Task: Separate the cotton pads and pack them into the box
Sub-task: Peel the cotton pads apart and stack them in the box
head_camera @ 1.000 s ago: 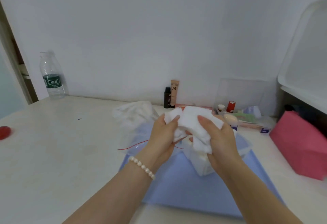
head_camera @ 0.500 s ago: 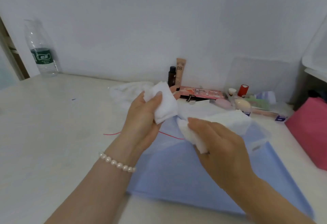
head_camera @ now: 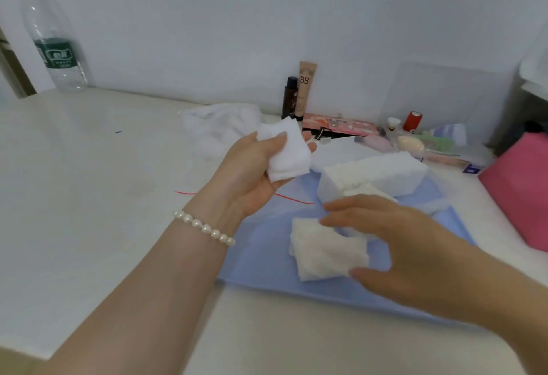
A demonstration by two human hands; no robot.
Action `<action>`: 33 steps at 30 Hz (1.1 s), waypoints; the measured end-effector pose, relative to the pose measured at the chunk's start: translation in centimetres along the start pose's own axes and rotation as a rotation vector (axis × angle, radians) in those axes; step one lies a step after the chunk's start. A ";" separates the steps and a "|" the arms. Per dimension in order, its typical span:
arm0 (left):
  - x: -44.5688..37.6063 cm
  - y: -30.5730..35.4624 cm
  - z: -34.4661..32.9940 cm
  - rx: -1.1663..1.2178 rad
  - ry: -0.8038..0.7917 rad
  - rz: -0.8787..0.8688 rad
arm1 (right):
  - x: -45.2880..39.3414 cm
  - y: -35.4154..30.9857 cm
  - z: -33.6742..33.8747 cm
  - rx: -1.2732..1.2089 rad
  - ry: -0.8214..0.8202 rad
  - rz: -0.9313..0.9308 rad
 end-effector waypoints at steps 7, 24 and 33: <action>0.1 -1.5 -0.9 -0.084 -0.038 0.034 | -0.4 1.4 -1.5 0.230 -0.079 -0.147; 0.4 -2.8 -1.3 -0.071 -0.057 0.077 | -0.4 3.8 -1.7 -0.005 -0.042 -0.288; 0.5 -3.1 -1.9 -0.023 -0.068 -0.025 | 0.5 3.7 4.6 -1.006 0.594 -0.298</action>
Point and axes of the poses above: each hand's wrist, its own x-axis away from the middle knuckle, its own z-axis out of the back of the hand, y = z × x, the point moved 9 cm from there along -x, towards the middle knuckle, and after that the axes turned 1 degree about y, right-handed, at the moved point
